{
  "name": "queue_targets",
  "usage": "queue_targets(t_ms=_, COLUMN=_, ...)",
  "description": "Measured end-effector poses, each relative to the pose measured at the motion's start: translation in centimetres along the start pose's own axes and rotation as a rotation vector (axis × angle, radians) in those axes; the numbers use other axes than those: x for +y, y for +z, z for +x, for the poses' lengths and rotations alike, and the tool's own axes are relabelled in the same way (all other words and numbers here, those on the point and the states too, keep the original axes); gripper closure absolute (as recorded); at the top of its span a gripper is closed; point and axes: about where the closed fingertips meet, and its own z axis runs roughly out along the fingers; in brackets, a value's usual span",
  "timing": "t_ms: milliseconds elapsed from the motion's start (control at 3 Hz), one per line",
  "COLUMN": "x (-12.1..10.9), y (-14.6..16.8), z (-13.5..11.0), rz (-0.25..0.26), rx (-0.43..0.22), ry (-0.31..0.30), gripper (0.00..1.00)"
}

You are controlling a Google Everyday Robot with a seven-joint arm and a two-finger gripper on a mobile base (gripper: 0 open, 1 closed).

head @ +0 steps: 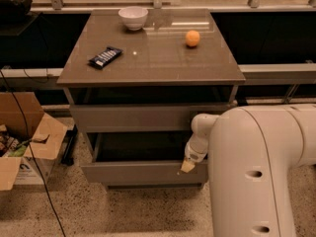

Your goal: Open middle drawer

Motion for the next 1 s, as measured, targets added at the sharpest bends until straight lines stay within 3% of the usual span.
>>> queue_targets(t_ms=667, x=0.5, y=-0.1, z=0.4, rz=-0.012, rx=0.039, ry=-0.020, gripper=0.02)
queue_targets(t_ms=1000, x=2.0, y=0.8, z=3.1, rz=-0.082, rx=0.061, ry=0.013, gripper=0.00)
